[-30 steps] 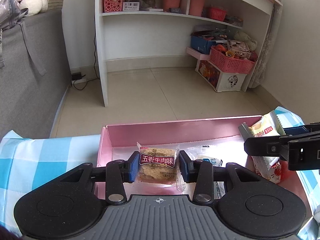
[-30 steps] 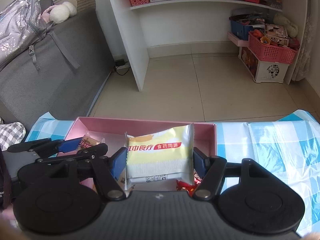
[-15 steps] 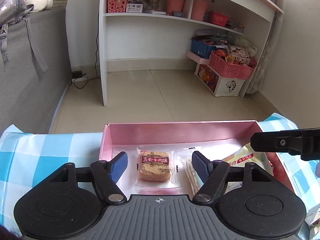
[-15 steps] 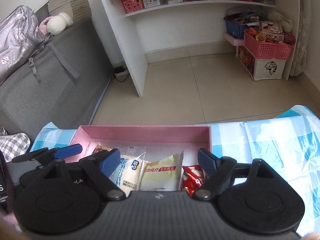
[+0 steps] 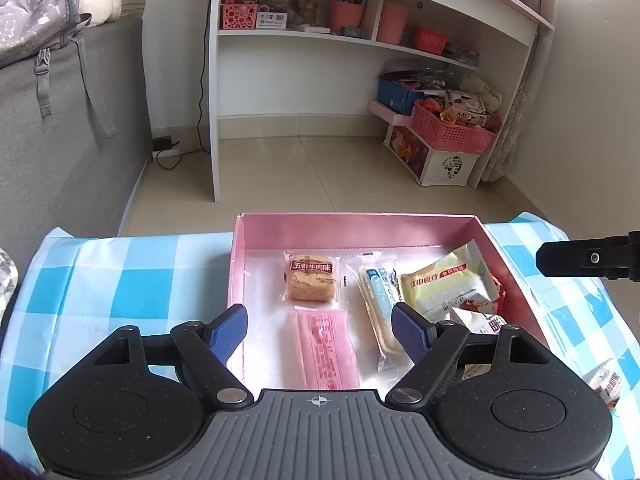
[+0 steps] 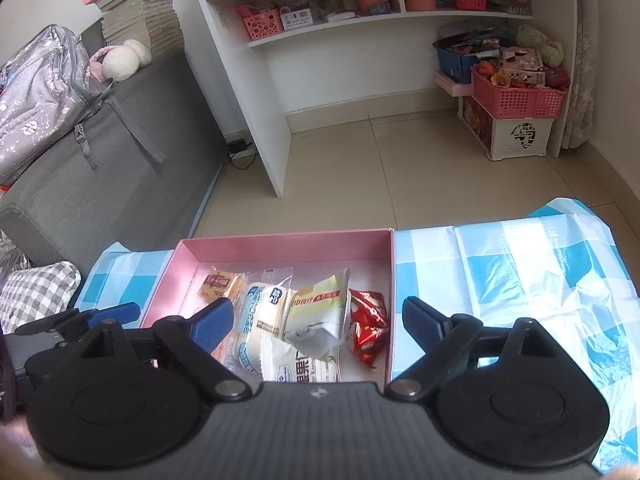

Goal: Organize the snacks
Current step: 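Withdraw both grippers from the box toward the yellow snack packets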

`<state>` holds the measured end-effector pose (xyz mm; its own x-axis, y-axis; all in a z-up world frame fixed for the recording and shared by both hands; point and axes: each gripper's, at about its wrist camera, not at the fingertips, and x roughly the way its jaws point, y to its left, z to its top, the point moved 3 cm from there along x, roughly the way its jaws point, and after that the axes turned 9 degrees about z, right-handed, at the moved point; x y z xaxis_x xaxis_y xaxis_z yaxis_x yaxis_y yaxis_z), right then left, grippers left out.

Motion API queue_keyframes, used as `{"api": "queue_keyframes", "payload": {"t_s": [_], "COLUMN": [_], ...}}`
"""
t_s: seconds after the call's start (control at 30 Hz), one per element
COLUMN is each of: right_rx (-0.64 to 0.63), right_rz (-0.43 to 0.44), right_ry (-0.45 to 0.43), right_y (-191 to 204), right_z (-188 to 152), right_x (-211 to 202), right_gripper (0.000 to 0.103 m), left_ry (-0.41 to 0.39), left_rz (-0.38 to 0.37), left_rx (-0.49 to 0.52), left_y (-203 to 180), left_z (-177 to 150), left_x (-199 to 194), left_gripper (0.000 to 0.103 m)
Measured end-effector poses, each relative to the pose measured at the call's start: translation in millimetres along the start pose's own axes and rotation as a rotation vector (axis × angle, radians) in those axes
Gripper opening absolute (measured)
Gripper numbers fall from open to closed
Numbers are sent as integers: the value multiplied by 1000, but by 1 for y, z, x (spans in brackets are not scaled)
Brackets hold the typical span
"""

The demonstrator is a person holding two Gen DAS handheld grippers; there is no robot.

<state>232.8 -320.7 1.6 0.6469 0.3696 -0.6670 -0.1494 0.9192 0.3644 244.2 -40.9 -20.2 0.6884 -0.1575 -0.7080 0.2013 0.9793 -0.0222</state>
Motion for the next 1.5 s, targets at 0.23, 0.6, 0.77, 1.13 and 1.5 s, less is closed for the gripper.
{"api": "queue_keyframes", "payload": {"t_s": [0.23, 0.6, 0.77, 1.13, 1.5], "right_rx": [-20, -22, -31, -32, -199], "right_rz": [8, 21, 15, 15, 6], "right_ry": [-12, -15, -12, -5, 7], "right_y": [7, 13, 14, 9, 14], "right_z": [-19, -48, -63, -94, -126], "right_x": [-27, -52, -58, -61, -53], "right_gripper": [95, 98, 99, 99, 99], "left_ry": [-2, 8, 12, 41, 49], "left_rz": [2, -4, -9, -35, -89], "left_rx": [14, 41, 55, 67, 140], "left_y": [5, 5, 5, 3, -3], "left_z": [-18, -53, -68, -102, -124], "left_x": [-35, -73, -85, -92, -84], "left_gripper": [86, 92, 92, 93, 88]}}
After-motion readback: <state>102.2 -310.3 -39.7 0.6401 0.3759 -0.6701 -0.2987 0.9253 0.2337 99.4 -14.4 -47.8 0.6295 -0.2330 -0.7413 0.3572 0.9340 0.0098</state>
